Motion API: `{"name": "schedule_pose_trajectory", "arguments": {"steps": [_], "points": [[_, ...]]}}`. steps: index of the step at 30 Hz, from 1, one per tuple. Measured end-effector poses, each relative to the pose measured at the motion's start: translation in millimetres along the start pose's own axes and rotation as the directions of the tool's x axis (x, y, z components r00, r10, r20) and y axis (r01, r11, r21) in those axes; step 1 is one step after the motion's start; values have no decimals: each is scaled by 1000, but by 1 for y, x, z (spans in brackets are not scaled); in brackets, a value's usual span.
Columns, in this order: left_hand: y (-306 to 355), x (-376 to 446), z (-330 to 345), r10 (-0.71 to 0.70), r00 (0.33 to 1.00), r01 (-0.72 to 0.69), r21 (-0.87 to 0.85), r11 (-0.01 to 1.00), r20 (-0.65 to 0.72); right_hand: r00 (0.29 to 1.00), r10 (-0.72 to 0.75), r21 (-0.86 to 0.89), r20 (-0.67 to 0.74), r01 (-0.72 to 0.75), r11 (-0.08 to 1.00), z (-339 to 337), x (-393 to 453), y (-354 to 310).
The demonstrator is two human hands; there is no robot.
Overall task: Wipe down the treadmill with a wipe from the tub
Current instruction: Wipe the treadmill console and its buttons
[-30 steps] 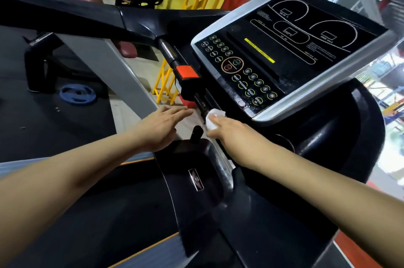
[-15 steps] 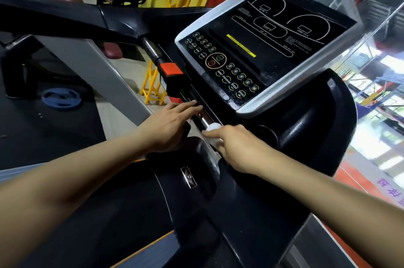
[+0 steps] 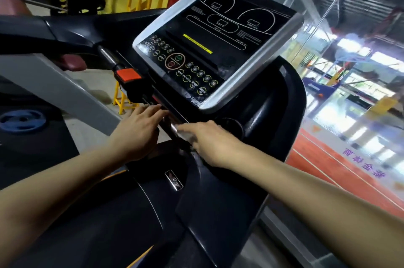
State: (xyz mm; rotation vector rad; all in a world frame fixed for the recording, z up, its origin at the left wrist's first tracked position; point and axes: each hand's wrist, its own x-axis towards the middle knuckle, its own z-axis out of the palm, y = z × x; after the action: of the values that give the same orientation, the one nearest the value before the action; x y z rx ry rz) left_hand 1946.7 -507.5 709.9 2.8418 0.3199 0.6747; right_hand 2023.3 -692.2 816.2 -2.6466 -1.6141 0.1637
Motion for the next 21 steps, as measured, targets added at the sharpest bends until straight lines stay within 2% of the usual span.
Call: {"name": "schedule_pose_trajectory", "arguments": {"steps": [1,3,5,6,8,12,16,19,21], "points": [[2,1,1,11,1000,-10,9,1000,-8,999,-3,54,-33,4,999,-7,-5,9],[9,1,3,75,997,-76,-8,997,-17,980,28,16,-195,-25,1000,-23,-9,32],[16,2,6,157,987,-158,-40,987,-15,929,89,-174,-360,-161,971,-44,-10,64],[20,4,9,194,981,-194,-48,980,-11,909,128,-262,-396,-245,933,-55,-11,80],[26,9,14,249,969,-249,-66,966,-7,902,189,-378,-388,-343,860,-68,-7,108],[35,18,22,286,958,-286,-100,953,-9,944,163,-643,-286,-316,698,-67,22,146],[36,16,25,263,964,-266,-101,959,-35,925,69,-739,-374,-342,580,-91,38,162],[34,12,32,243,968,-248,-89,965,-64,909,289,-717,-302,-416,559,-91,49,166],[33,8,35,238,967,-246,-97,964,-89,908,375,-677,-188,-397,620,-73,58,160]]}}
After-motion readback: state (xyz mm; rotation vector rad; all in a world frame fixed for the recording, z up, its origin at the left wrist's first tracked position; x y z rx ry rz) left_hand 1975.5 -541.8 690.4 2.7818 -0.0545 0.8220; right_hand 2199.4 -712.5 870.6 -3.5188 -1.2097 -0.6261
